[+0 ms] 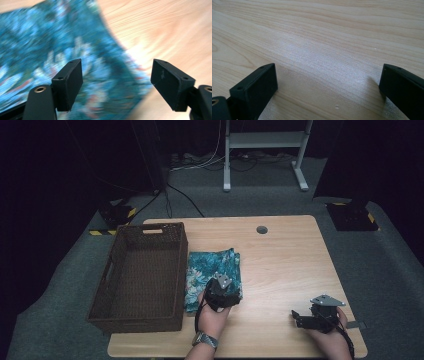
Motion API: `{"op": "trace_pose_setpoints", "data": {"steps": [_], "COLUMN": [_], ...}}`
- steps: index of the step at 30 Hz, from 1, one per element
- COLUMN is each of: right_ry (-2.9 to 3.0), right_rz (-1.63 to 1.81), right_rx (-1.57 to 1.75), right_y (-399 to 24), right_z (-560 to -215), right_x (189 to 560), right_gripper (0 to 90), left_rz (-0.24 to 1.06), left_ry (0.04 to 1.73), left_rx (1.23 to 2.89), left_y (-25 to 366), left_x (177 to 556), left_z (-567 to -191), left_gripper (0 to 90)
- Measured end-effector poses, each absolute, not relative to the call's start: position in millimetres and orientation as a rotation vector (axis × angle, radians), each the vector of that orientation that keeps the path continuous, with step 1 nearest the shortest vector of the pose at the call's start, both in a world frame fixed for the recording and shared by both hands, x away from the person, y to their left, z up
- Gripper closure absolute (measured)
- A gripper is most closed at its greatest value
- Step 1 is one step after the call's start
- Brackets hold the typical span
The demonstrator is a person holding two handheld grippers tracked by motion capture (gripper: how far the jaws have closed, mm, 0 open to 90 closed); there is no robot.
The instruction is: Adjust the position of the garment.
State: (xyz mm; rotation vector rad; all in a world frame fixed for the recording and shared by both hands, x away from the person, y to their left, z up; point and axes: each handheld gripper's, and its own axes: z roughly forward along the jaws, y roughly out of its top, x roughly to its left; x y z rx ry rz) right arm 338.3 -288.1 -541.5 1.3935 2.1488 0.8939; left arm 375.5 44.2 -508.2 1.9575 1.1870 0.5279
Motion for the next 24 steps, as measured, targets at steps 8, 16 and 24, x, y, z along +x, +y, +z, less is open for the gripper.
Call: {"op": "trace_pose_setpoints", "data": {"steps": [8, 16, 24], "right_ry": [2.151, 2.158, 2.167], "right_rz": [0.895, 0.896, 0.898], "right_rx": [1.392, 1.389, 1.381], "right_y": [-288, -287, -287], "right_z": [-541, -541, -542], "right_x": [338, 337, 337], "right_gripper": [1.7, 1.6, 0.9], "left_rz": [0.411, 0.433, 0.474], "left_ry": [1.061, 1.075, 1.086], "left_rx": [2.05, 2.122, 2.125], "left_y": [15, 9, 12], "left_x": [345, 318, 312], "left_z": [-511, -535, -542], "left_gripper": [21.1, 15.0, 7.0]}}
